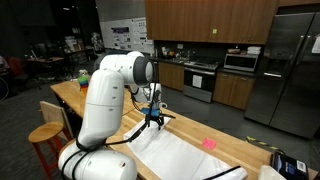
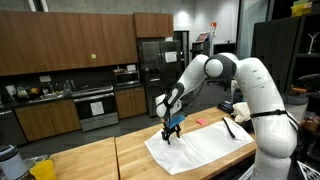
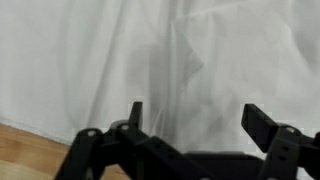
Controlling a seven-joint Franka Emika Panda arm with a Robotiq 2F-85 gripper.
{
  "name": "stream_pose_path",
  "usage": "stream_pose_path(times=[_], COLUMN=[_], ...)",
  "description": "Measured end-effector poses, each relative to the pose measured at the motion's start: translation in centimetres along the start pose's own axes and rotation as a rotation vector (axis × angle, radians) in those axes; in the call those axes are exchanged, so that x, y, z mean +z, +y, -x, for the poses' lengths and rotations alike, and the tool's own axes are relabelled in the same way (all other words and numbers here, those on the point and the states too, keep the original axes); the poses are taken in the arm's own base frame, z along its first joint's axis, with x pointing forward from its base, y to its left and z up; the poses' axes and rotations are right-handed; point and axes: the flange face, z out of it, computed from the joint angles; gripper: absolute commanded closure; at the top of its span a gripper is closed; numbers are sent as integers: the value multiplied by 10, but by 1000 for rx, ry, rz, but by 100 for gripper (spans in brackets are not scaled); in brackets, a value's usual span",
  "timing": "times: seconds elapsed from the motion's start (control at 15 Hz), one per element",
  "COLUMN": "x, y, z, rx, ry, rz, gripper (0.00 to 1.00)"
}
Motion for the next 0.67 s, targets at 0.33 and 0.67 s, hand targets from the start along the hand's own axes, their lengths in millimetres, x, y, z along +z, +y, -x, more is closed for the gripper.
stream_pose_path(times=[0.33, 0.67], x=[-5, -3], y=[-1, -1], z=[5, 7], rx=[-4, -6], ry=[20, 29], rz=[-3, -5], gripper=[55, 94])
